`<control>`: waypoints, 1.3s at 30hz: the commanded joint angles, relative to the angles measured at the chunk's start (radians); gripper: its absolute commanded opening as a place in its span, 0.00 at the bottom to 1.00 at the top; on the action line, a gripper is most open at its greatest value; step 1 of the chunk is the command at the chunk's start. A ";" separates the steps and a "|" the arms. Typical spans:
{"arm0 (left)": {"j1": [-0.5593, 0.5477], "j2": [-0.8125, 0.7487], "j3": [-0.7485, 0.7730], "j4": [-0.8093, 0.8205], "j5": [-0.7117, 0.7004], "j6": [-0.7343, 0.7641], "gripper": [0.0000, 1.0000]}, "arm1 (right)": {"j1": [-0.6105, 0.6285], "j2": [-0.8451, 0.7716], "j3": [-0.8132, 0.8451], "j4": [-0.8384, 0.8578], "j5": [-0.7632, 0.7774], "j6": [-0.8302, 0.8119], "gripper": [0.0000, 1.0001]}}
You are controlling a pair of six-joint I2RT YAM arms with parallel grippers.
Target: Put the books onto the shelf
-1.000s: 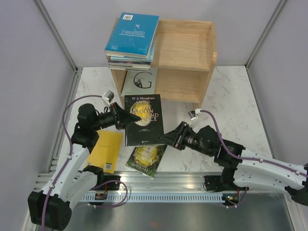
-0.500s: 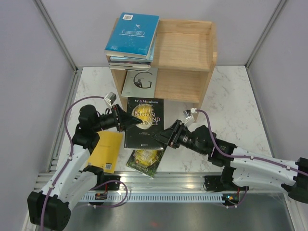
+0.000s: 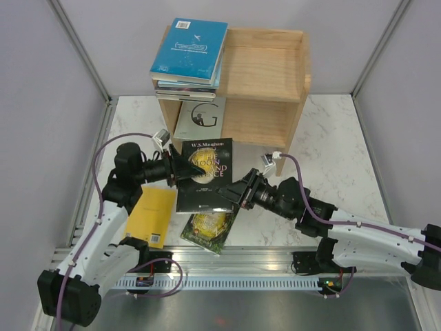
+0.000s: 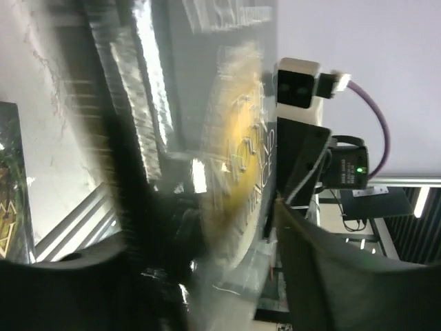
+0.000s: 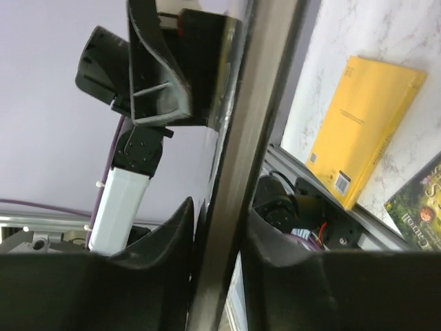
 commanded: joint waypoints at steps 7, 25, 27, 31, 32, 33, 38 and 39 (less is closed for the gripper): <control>0.005 0.031 0.320 -0.507 -0.030 0.430 1.00 | -0.151 -0.045 0.128 0.071 -0.067 -0.014 0.00; 0.007 -0.107 0.413 -0.861 -0.279 0.591 1.00 | -0.367 0.275 0.375 0.127 -0.200 0.003 0.00; 0.008 -0.116 0.414 -0.877 -0.280 0.594 1.00 | -0.378 0.329 0.390 0.156 -0.194 0.015 0.00; 0.007 -0.132 0.416 -0.895 -0.283 0.600 1.00 | -0.395 0.424 0.416 0.231 -0.188 0.063 0.00; 0.008 -0.133 0.413 -0.900 -0.282 0.600 1.00 | -0.399 0.441 0.421 0.250 -0.185 0.089 0.00; 0.008 -0.136 0.411 -0.903 -0.280 0.600 1.00 | -0.404 0.459 0.427 0.277 -0.185 0.098 0.00; 0.007 -0.150 0.408 -0.916 -0.280 0.608 1.00 | -0.413 0.568 0.510 0.272 -0.168 0.112 0.00; 0.008 -0.152 0.408 -0.918 -0.280 0.608 1.00 | -0.419 0.599 0.548 0.246 -0.168 0.101 0.00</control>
